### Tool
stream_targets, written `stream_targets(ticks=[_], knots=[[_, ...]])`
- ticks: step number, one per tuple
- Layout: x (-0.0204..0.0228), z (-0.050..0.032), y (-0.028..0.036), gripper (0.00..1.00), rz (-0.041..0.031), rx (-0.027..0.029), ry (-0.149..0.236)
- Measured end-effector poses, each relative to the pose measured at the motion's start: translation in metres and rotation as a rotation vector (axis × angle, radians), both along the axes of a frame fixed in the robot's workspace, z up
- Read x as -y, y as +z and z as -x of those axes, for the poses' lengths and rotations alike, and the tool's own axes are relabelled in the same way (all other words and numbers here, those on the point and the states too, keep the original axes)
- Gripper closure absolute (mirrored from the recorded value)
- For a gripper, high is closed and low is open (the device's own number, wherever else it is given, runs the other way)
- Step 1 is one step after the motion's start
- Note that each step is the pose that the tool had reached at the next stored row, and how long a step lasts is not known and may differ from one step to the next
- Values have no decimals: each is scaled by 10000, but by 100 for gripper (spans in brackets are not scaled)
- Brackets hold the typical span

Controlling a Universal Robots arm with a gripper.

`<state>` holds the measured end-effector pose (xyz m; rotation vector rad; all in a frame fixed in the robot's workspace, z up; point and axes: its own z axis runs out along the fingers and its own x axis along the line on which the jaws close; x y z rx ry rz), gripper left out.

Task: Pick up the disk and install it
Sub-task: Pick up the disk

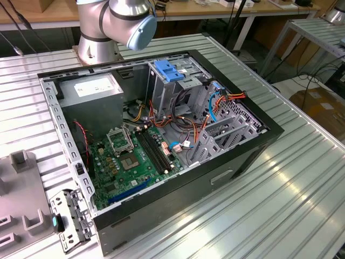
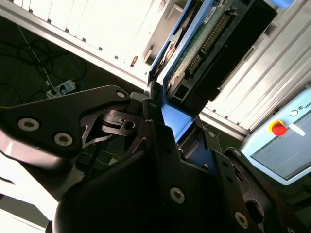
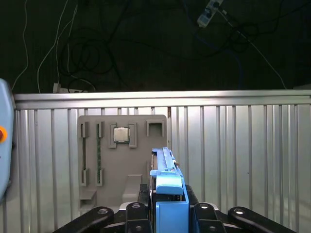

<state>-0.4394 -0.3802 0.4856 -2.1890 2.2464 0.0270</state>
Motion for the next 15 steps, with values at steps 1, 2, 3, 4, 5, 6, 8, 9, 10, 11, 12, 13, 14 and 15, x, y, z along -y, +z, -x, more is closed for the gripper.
stream_targets(ticks=[1, 2, 3, 4, 5, 6, 8, 9, 10, 11, 12, 13, 14, 15], knots=[[0, -10, 0, 63, 0, 0, 1], [0, -18, 0, 63, 0, 0, 0], [0, -27, 0, 63, 0, 0, 0], [0, -34, 0, 63, 0, 0, 0], [0, -46, 0, 63, 0, 0, 0], [0, -53, 0, 63, 0, 0, 1], [0, -82, 0, 63, 0, 1, 1], [0, -96, 0, 63, 0, 0, 0], [0, -110, 0, 63, 0, 0, 0], [0, -118, 0, 63, 0, 0, 1], [0, -125, 0, 63, 0, 0, 0], [0, -135, 0, 63, 0, 0, 0], [0, -144, 0, 63, 0, 0, 0], [0, -160, 0, 63, 0, 0, 1]])
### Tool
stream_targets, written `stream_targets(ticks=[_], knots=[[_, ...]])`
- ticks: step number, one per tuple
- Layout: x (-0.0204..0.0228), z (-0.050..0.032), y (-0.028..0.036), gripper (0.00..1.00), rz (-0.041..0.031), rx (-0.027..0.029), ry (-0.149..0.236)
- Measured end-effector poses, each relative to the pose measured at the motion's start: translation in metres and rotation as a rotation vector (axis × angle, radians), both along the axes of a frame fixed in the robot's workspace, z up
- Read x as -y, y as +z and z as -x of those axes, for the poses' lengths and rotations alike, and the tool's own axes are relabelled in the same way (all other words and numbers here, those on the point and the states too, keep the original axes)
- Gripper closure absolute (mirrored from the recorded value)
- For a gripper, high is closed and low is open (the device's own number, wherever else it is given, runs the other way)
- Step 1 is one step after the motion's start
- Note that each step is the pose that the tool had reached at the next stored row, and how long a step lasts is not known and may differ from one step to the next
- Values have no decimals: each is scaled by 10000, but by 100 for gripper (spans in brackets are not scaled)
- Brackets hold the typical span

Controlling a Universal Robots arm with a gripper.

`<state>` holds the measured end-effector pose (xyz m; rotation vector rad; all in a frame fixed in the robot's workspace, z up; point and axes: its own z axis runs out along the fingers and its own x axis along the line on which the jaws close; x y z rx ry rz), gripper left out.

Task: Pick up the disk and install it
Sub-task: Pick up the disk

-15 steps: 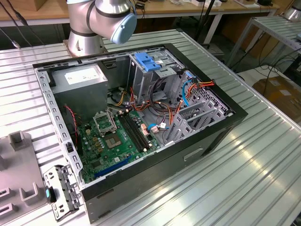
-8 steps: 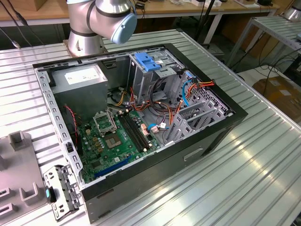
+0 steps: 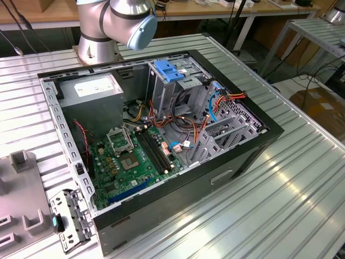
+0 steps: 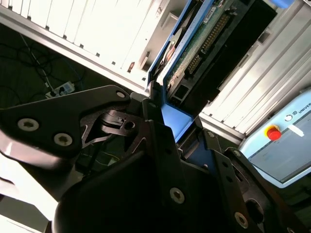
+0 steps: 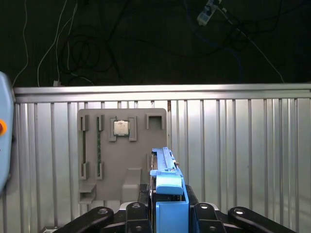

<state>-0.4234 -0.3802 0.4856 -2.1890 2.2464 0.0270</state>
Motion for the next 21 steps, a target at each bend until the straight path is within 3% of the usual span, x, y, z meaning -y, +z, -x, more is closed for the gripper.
stream_targets(ticks=[21], knots=[[0, -264, 0, 63, 0, 0, 0]])
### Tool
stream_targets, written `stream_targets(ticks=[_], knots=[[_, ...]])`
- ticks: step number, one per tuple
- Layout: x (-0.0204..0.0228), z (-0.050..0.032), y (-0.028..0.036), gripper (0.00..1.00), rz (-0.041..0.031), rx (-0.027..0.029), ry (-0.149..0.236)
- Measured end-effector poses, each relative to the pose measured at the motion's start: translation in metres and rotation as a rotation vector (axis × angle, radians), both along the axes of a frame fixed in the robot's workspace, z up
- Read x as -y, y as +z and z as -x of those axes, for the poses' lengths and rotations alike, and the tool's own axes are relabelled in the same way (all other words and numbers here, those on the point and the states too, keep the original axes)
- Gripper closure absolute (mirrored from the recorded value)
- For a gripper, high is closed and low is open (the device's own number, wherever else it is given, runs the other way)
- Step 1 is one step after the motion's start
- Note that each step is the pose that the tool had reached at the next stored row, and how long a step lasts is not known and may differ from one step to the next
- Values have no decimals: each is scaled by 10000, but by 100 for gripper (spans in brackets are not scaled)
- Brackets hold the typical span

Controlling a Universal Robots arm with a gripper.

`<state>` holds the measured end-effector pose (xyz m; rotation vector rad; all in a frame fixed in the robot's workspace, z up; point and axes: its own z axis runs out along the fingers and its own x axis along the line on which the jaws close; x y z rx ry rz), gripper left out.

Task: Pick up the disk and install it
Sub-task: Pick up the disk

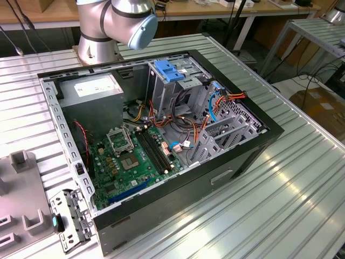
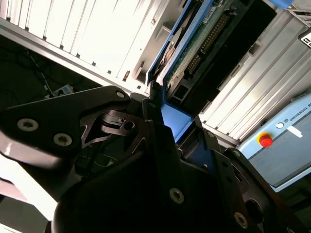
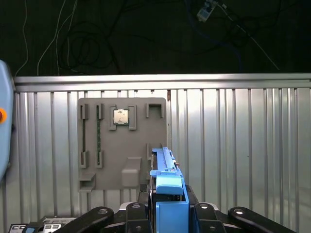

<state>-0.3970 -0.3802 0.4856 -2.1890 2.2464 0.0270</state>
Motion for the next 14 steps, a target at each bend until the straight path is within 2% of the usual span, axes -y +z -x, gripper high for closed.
stream_targets(ticks=[14], knots=[[0, -249, 0, 63, 0, 0, 0]])
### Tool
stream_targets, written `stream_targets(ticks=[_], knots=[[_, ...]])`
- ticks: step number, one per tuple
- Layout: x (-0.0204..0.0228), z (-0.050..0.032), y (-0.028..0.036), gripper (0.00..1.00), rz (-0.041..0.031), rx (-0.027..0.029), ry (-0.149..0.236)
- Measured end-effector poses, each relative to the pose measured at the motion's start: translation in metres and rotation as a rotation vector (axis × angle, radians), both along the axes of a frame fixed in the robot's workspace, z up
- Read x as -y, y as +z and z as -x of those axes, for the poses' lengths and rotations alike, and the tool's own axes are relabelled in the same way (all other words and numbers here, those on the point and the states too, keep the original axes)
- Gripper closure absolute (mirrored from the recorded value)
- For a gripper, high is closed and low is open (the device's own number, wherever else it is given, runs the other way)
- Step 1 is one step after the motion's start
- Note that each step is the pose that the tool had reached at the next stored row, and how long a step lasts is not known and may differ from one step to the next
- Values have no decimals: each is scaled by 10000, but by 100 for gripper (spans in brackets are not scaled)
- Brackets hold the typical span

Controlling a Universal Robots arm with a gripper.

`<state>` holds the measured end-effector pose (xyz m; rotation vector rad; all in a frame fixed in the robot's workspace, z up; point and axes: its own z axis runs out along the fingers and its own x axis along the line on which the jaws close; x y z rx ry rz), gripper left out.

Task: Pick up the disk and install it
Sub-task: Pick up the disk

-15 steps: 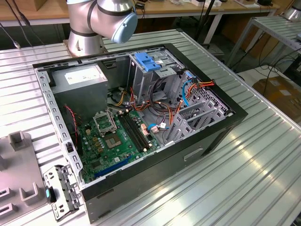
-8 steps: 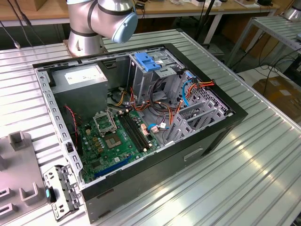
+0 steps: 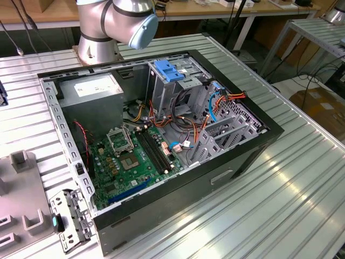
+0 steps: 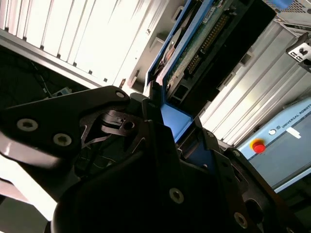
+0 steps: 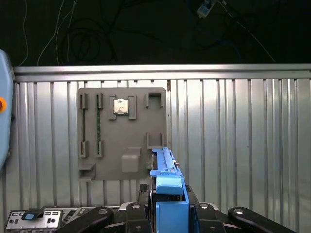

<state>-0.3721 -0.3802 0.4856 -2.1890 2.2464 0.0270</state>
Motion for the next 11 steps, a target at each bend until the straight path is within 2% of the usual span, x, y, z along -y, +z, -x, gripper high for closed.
stream_targets(ticks=[6, 11], knots=[[0, -23, 3, 63, 1, -1, 0], [0, -24, 35, 63, 0, -4, 0]])
